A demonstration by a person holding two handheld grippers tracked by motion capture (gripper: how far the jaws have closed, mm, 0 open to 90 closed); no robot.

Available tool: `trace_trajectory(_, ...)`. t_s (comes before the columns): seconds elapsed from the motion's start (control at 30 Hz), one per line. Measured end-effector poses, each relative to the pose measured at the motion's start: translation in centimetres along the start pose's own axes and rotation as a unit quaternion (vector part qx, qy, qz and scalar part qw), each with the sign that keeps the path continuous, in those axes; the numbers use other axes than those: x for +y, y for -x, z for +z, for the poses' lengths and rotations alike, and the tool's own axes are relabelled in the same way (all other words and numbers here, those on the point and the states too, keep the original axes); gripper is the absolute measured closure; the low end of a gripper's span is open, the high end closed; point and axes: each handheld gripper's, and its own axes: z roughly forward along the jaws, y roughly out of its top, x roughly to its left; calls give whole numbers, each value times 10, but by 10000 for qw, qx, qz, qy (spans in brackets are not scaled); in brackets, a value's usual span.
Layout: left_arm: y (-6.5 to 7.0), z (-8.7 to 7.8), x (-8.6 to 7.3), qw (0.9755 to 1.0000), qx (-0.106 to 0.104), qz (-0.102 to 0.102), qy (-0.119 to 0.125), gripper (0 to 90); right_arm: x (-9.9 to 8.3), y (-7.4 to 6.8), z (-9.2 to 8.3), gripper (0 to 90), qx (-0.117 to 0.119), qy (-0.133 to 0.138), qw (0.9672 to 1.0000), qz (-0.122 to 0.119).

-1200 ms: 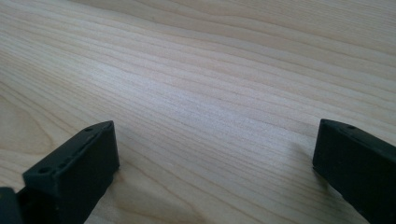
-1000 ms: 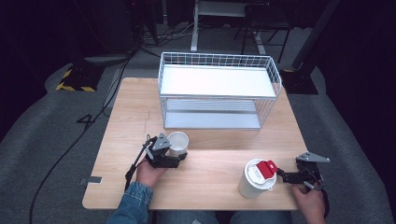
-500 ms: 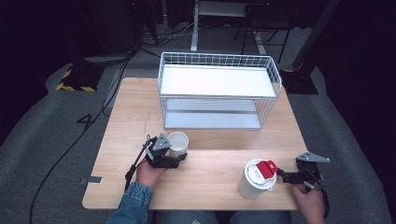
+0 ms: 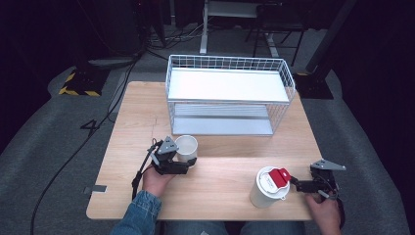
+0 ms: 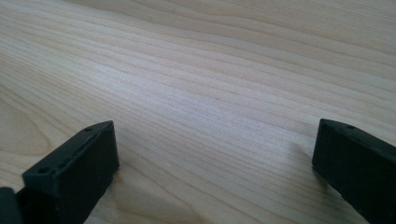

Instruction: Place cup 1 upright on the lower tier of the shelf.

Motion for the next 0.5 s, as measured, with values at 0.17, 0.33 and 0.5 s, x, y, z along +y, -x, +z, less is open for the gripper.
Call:
trace_trajectory(0.17,7,0,13,9999,-7,164,-3,224,0,0,0,4,-1,0,10000,0)
trace_trajectory(0.33,10,-1,31,9995,-75,316,28,224,0,0,0,4,1,0,10000,2)
trace_trajectory(0.5,12,3,47,9991,-165,375,46,224,0,0,0,4,1,0,10000,1)
